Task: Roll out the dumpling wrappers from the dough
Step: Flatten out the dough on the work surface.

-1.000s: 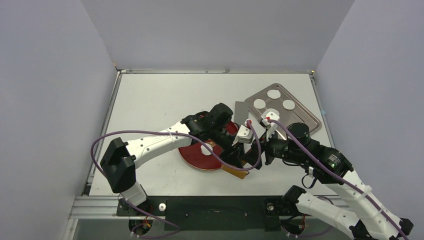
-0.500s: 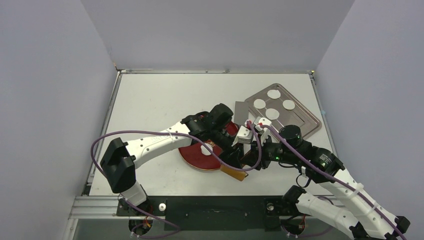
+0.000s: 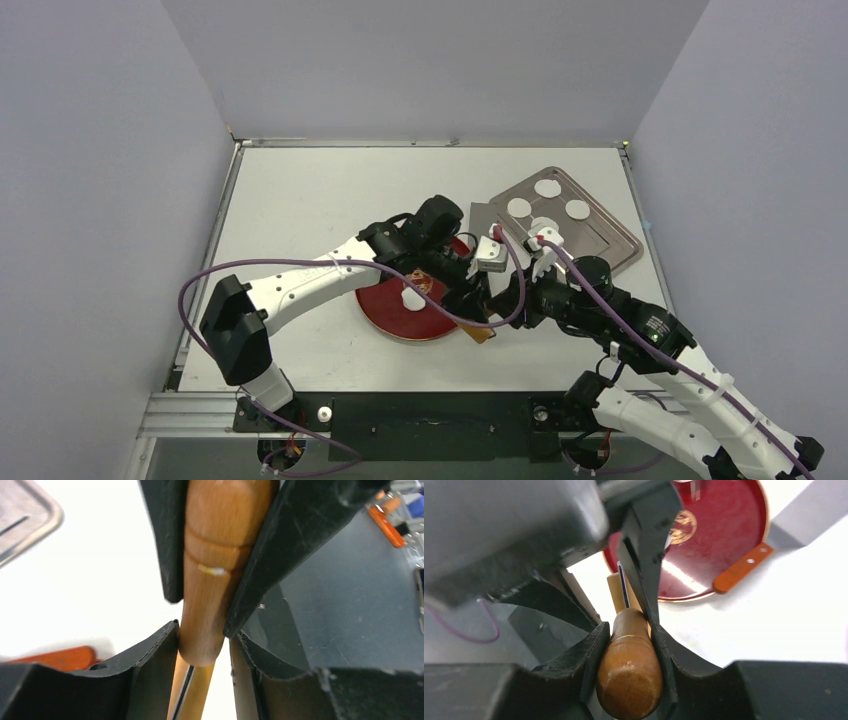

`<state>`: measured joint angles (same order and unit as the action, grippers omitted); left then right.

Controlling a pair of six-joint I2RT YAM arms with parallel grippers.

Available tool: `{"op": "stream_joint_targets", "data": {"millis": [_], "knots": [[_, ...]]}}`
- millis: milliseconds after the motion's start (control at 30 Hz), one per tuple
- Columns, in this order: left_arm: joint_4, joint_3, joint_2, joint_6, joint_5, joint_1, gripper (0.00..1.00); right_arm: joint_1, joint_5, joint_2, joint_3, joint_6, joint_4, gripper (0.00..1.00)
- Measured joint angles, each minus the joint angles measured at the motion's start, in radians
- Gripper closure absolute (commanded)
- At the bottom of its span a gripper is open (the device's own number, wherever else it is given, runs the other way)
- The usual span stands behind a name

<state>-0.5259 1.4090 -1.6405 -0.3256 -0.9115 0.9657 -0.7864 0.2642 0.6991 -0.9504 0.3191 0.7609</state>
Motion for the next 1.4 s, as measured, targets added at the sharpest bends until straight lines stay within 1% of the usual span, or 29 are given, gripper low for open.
{"op": "stream_joint_targets", "data": {"millis": [200, 333, 467, 600, 733, 800, 867, 967, 1100, 1167, 1267, 1400], "knots": [[0.026, 0.027, 0.000, 0.045, 0.095, -0.059, 0.56, 0.002, -0.238, -0.018, 0.045, 0.117, -0.021, 1.00], [0.033, 0.028, 0.000, 0.051, 0.153, -0.071, 0.53, 0.008, -0.325, -0.020, 0.082, 0.183, -0.020, 1.00], [0.031, 0.030, 0.000, 0.066, 0.184, -0.096, 0.51, 0.008, -0.375, -0.024, 0.094, 0.243, -0.023, 1.00], [0.014, 0.019, 0.034, 0.084, 0.263, -0.179, 0.48, 0.008, -0.395, -0.021, 0.094, 0.299, -0.045, 1.00], [0.020, -0.134, 0.205, 0.076, 0.398, -0.341, 0.47, -0.010, -0.384, 0.028, 0.094, 0.346, -0.114, 1.00], [0.010, -0.200, 0.275, 0.076, 0.480, -0.417, 0.46, -0.037, -0.381, 0.089, 0.083, 0.354, -0.152, 1.00], [-0.006, -0.248, 0.308, 0.079, 0.557, -0.477, 0.44, -0.064, -0.380, 0.181, 0.056, 0.354, -0.183, 1.00], [-0.016, -0.318, 0.303, 0.107, 0.620, -0.542, 0.43, -0.080, -0.368, 0.343, 0.009, 0.351, -0.251, 1.00], [-0.018, -0.428, 0.272, 0.175, 0.666, -0.642, 0.42, -0.064, -0.308, 0.545, -0.031, 0.348, -0.340, 1.00], [-0.018, -0.454, 0.251, 0.201, 0.690, -0.666, 0.42, -0.050, -0.279, 0.616, -0.048, 0.348, -0.368, 1.00], [-0.003, -0.472, 0.233, 0.222, 0.715, -0.667, 0.42, -0.042, -0.240, 0.711, -0.082, 0.347, -0.402, 1.00], [0.038, -0.500, 0.215, 0.240, 0.740, -0.669, 0.42, -0.037, -0.212, 0.754, -0.093, 0.347, -0.449, 1.00]]}}
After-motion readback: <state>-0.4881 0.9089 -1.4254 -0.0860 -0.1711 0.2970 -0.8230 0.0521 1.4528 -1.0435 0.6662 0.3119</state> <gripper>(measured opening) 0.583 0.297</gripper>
